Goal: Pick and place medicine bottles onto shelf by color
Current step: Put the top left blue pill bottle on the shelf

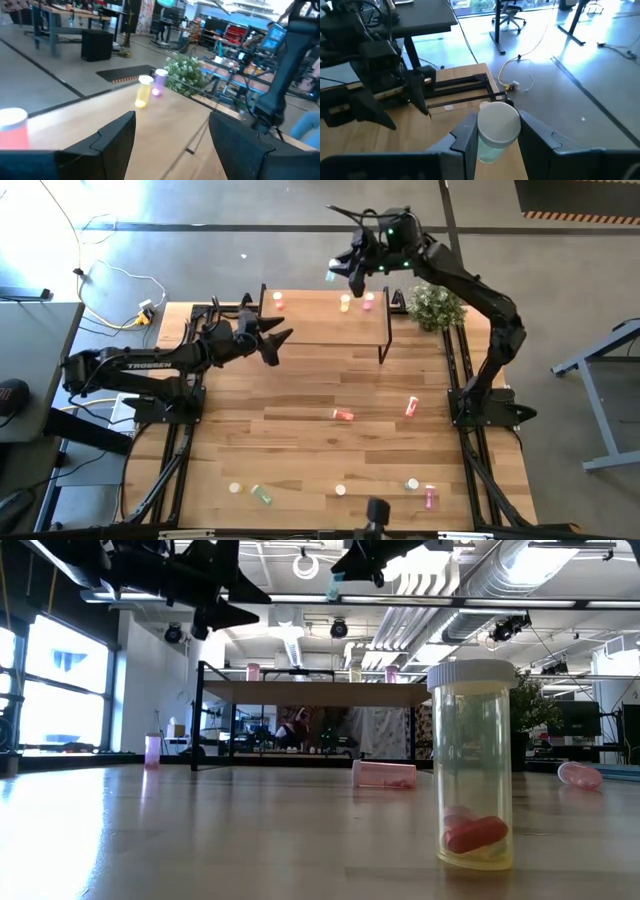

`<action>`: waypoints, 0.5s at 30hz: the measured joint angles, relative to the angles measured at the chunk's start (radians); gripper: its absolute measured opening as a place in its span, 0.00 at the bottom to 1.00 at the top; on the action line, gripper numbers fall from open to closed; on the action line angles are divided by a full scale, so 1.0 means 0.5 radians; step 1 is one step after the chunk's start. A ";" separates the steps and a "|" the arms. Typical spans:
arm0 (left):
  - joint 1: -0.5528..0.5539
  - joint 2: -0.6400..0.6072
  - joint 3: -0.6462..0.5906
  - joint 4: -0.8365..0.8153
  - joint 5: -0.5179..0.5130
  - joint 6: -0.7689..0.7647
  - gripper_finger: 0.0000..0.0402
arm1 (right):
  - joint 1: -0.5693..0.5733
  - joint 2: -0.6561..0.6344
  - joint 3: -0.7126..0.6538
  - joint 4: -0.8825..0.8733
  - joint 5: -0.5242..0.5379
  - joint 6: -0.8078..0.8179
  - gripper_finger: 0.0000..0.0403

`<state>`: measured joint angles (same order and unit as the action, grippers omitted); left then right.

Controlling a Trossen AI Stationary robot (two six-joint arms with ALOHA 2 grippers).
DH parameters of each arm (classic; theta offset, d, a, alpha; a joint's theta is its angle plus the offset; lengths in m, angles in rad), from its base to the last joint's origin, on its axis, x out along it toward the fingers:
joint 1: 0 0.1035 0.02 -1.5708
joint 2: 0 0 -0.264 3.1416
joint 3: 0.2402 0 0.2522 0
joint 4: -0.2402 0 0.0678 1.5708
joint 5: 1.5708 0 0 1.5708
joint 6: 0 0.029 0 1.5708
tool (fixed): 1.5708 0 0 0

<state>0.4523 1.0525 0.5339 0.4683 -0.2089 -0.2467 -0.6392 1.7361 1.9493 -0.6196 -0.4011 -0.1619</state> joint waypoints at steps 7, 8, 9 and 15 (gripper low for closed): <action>0.072 -0.054 0.000 0.000 0.023 0.054 0.61 | 0.030 0.211 0.000 -0.043 -0.144 0.052 0.26; 0.082 -0.056 0.000 -0.001 0.022 0.073 0.61 | 0.043 0.238 0.000 -0.030 -0.152 0.060 0.26; 0.094 -0.060 0.000 -0.003 0.021 0.088 0.61 | 0.058 0.264 0.000 -0.020 -0.152 0.064 0.26; 0.160 -0.070 0.000 -0.002 0.045 0.155 0.61 | 0.127 0.344 0.000 0.032 -0.145 0.158 0.26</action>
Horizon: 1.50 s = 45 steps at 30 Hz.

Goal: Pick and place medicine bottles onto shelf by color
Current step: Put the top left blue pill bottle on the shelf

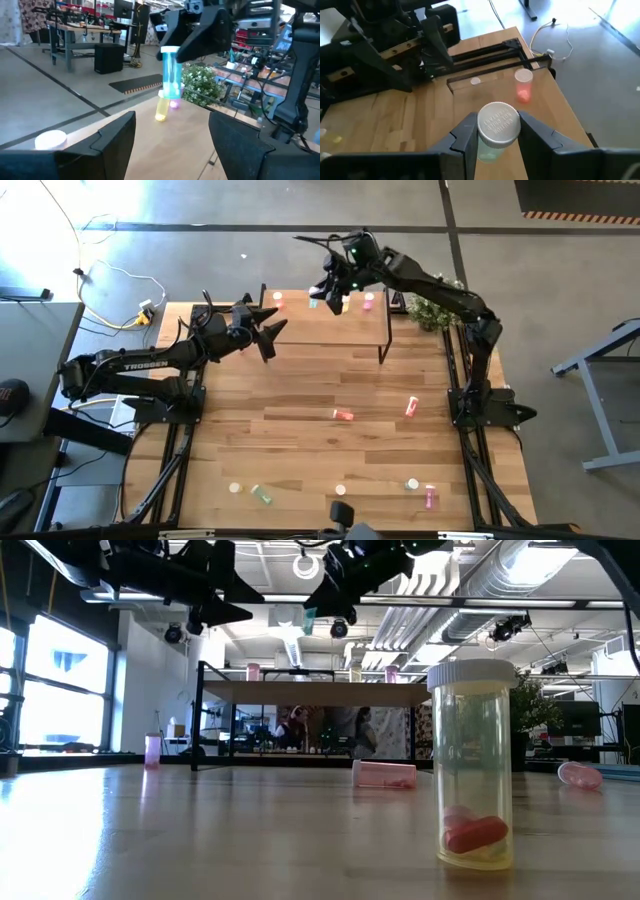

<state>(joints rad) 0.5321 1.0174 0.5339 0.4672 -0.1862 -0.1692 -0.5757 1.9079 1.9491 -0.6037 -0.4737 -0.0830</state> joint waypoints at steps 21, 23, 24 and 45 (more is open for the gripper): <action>0.088 -0.006 0.000 0.002 0.003 -0.005 0.61 | 0.013 -0.174 0.000 -0.252 0.156 -0.139 0.26; 0.088 -0.006 0.000 0.002 0.003 -0.005 0.61 | 0.013 -0.220 0.000 -0.340 0.156 -0.187 0.26; 0.088 -0.006 0.000 0.002 0.003 -0.005 0.60 | 0.013 -0.243 0.000 -0.377 0.157 -0.207 0.26; 0.088 -0.005 0.000 0.004 0.000 -0.005 0.60 | 0.078 -0.765 -1.128 0.830 0.151 0.006 0.26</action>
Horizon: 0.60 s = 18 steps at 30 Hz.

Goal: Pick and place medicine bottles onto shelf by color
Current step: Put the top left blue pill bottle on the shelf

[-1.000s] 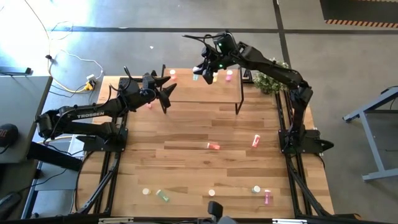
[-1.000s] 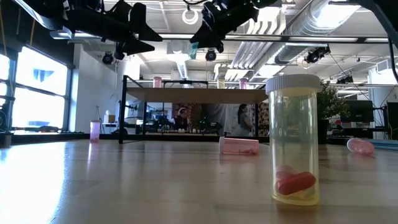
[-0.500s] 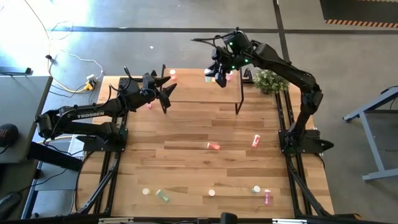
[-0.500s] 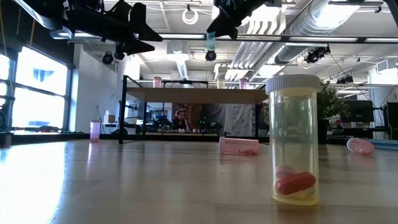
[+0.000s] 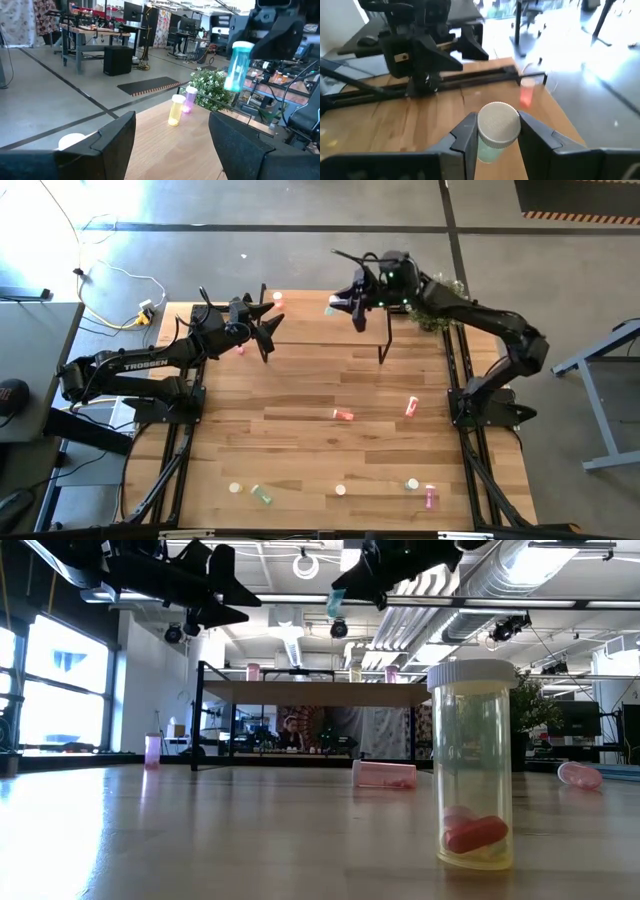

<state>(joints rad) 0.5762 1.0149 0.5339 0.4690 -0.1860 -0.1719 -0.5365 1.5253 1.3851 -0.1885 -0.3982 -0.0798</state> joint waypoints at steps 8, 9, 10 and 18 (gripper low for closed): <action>0.000 0.000 0.000 -0.001 0.000 0.000 0.61 | 0.134 0.152 -0.089 0.311 0.412 -0.248 0.26; 0.000 0.000 0.000 -0.001 0.000 0.000 0.60 | 0.143 0.176 -0.072 0.332 0.457 -0.279 0.26; 0.000 0.000 0.000 -0.001 0.000 0.000 0.60 | 0.151 0.206 -0.049 0.340 0.496 -0.302 0.26; 0.000 0.000 0.000 -0.001 0.000 0.001 0.60 | 0.140 0.398 0.082 0.327 0.548 -0.314 0.26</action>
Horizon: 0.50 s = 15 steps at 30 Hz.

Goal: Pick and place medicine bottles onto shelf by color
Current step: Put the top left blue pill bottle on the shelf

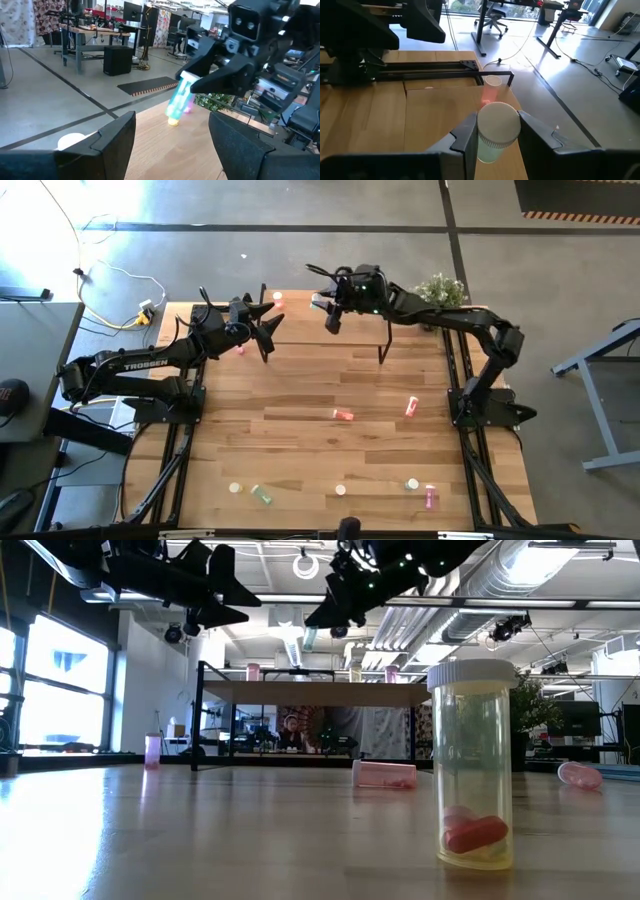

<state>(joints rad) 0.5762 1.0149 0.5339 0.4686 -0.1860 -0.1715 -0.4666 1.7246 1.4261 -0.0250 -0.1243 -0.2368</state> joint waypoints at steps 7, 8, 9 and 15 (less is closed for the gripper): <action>0.000 0.001 0.000 -0.002 0.000 0.000 0.60 | -0.004 0.149 0.194 -0.159 0.025 -0.016 0.26; 0.000 0.001 0.000 -0.002 0.000 0.000 0.60 | -0.008 0.171 0.225 -0.191 0.029 -0.020 0.26; 0.000 0.001 0.000 -0.002 0.000 0.000 0.60 | -0.013 0.193 0.252 -0.207 0.035 -0.024 0.26; 0.000 0.001 0.000 -0.002 0.000 0.000 0.60 | -0.078 0.269 0.278 -0.264 0.035 0.053 0.26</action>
<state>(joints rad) 0.5762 1.0153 0.5339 0.4674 -0.1860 -0.1715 -0.5058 1.8590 1.5649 -0.1571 -0.1066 -0.2102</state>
